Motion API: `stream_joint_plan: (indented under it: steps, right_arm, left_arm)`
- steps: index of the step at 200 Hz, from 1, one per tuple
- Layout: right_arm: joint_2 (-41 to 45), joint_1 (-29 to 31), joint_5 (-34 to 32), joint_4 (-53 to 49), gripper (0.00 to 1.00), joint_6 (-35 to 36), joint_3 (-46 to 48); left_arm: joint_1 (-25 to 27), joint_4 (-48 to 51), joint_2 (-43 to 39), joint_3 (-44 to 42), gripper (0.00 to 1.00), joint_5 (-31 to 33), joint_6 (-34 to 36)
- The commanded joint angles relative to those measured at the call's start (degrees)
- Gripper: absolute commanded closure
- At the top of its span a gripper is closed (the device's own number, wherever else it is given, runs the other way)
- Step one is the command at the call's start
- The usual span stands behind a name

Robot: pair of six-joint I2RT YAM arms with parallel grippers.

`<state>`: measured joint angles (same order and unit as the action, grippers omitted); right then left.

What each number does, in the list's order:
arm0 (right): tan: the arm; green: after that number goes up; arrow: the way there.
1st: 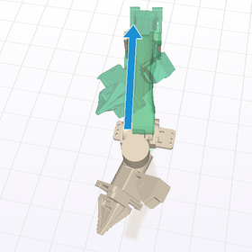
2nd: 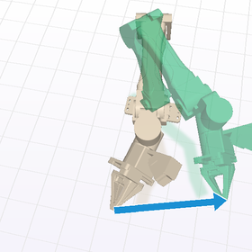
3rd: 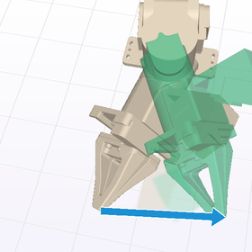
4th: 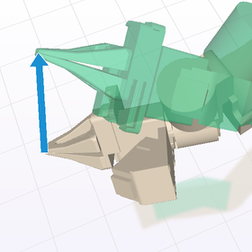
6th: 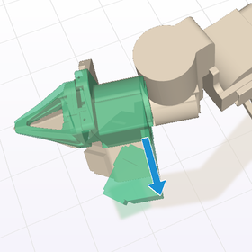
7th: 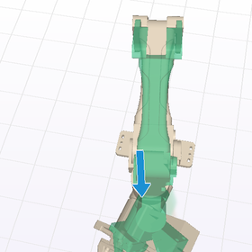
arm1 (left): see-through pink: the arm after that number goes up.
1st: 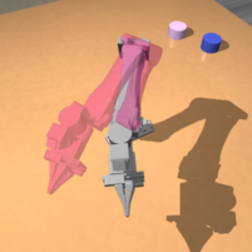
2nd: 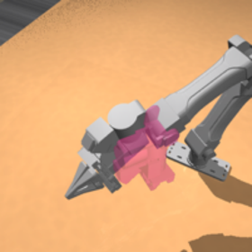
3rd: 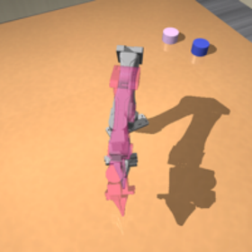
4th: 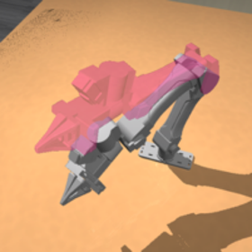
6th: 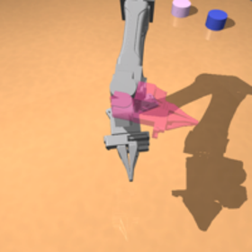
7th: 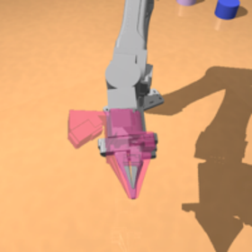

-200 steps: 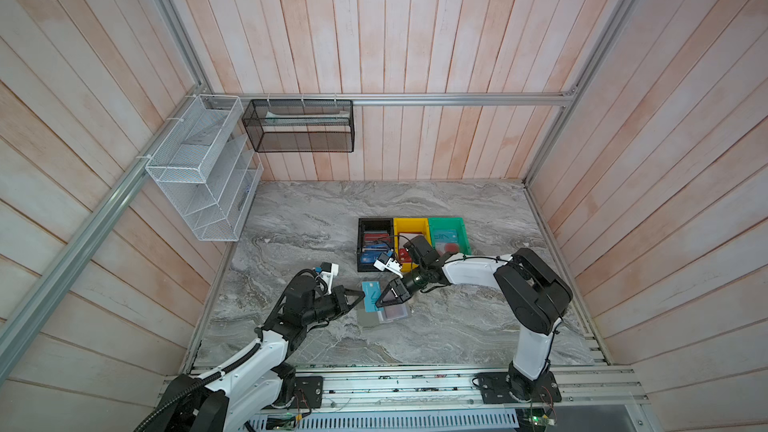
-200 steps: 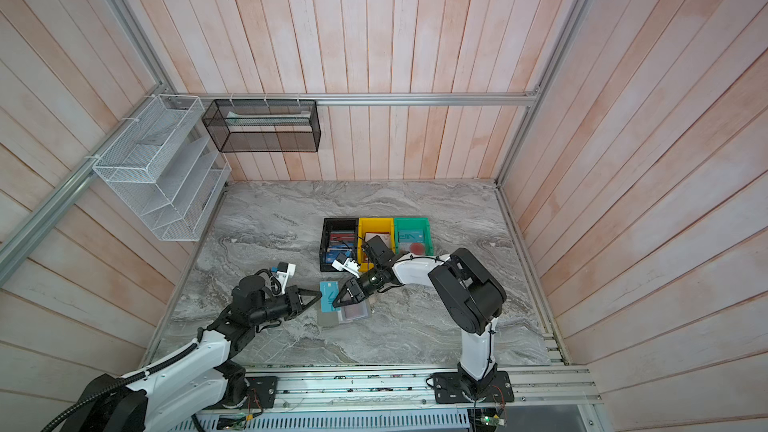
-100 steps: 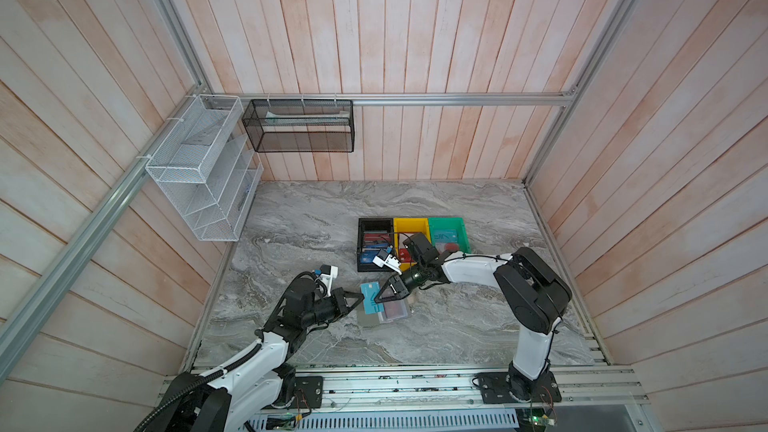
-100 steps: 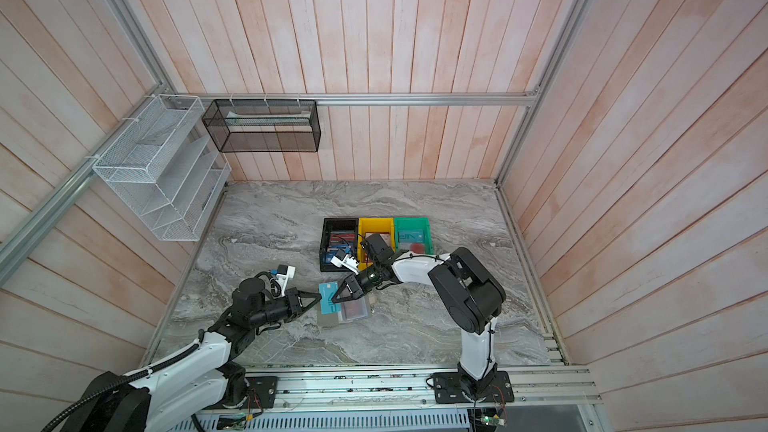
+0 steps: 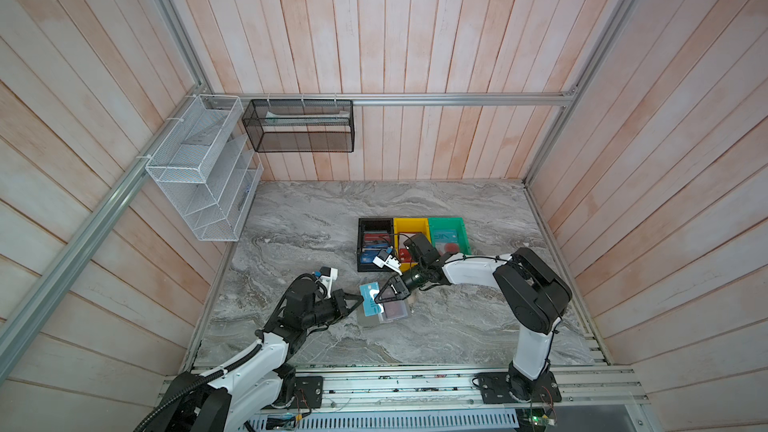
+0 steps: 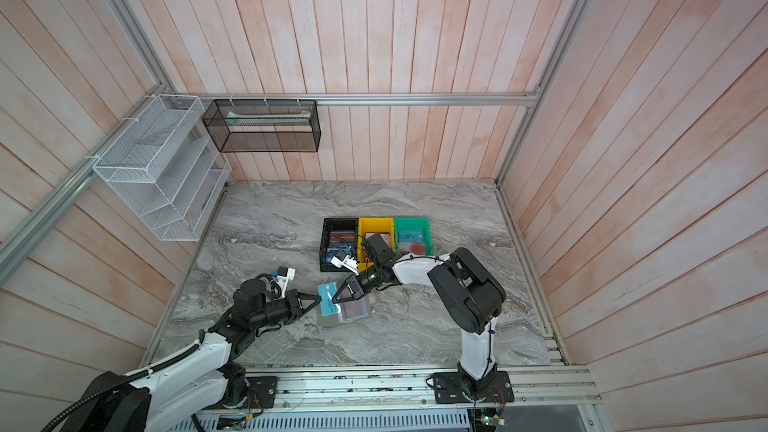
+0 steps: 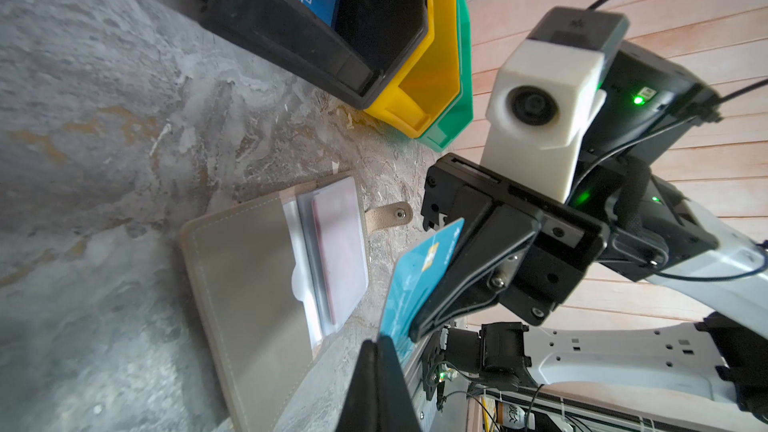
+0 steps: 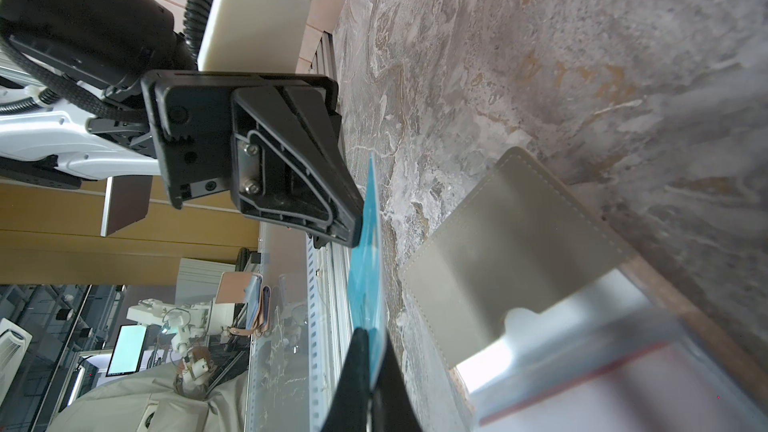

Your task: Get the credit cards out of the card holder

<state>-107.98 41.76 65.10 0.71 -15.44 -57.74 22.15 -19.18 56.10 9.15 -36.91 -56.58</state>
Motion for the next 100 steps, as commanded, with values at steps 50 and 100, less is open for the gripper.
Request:
stream_joint_plan:
  steps: [50, 100]
  right_arm:
    - [11.1, -1.5, -3.2, 4.9, 1.0, -6.4, 8.1]
    - [28.7, -8.1, -18.1, 18.5, 1.0, -29.2, 20.9]
  left_arm:
    - [0.0, 4.9, -3.2, 0.6, 0.47, 3.1, 0.9]
    - [0.0, 4.6, -0.8, 1.8, 0.44, 3.8, 1.9]
